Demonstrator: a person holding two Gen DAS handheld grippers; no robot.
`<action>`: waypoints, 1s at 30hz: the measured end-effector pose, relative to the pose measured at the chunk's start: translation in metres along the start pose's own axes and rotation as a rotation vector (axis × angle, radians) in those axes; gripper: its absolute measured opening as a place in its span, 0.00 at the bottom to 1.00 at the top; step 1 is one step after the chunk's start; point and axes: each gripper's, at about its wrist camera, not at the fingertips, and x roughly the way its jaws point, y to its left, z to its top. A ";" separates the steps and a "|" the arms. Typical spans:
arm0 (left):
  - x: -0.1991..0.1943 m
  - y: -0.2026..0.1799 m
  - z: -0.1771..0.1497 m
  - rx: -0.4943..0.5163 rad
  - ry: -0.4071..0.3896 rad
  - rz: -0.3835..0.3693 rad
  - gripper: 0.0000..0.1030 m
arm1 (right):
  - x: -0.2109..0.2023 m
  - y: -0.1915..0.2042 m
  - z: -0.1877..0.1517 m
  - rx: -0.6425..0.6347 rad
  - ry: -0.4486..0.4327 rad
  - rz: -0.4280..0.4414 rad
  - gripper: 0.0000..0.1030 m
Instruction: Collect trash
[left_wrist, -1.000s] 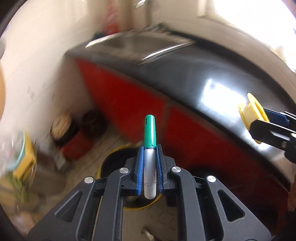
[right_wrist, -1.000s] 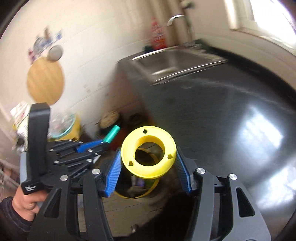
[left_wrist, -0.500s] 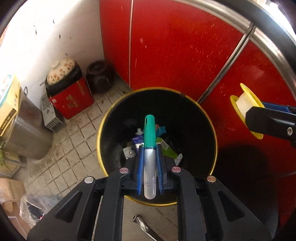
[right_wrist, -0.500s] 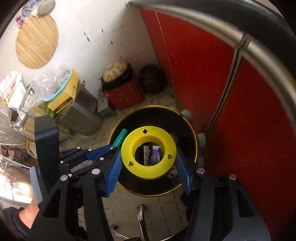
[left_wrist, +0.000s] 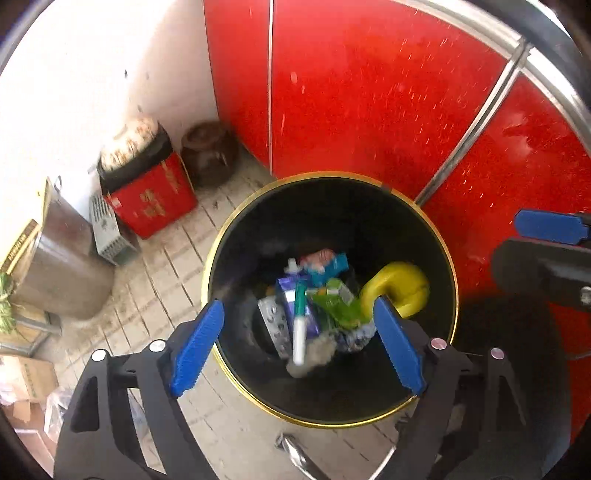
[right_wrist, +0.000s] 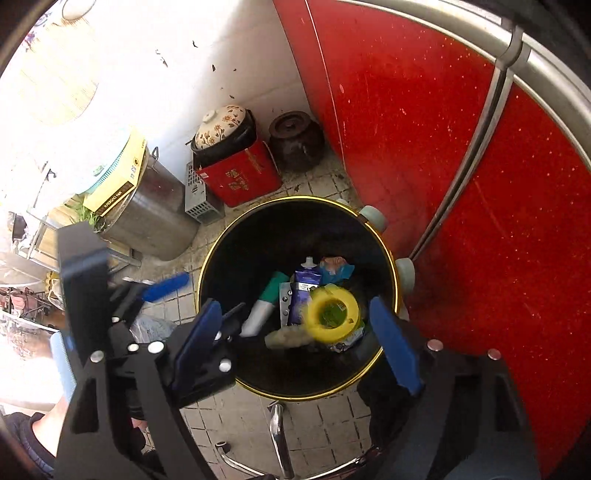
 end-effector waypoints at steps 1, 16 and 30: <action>-0.002 -0.001 0.000 0.006 0.005 -0.002 0.78 | -0.005 0.001 -0.001 -0.002 -0.004 0.004 0.78; -0.173 -0.082 0.059 0.102 -0.226 -0.101 0.93 | -0.264 -0.045 -0.068 0.047 -0.355 -0.136 0.93; -0.246 -0.399 0.062 0.555 -0.211 -0.473 0.93 | -0.484 -0.248 -0.333 0.811 -0.529 -0.811 0.93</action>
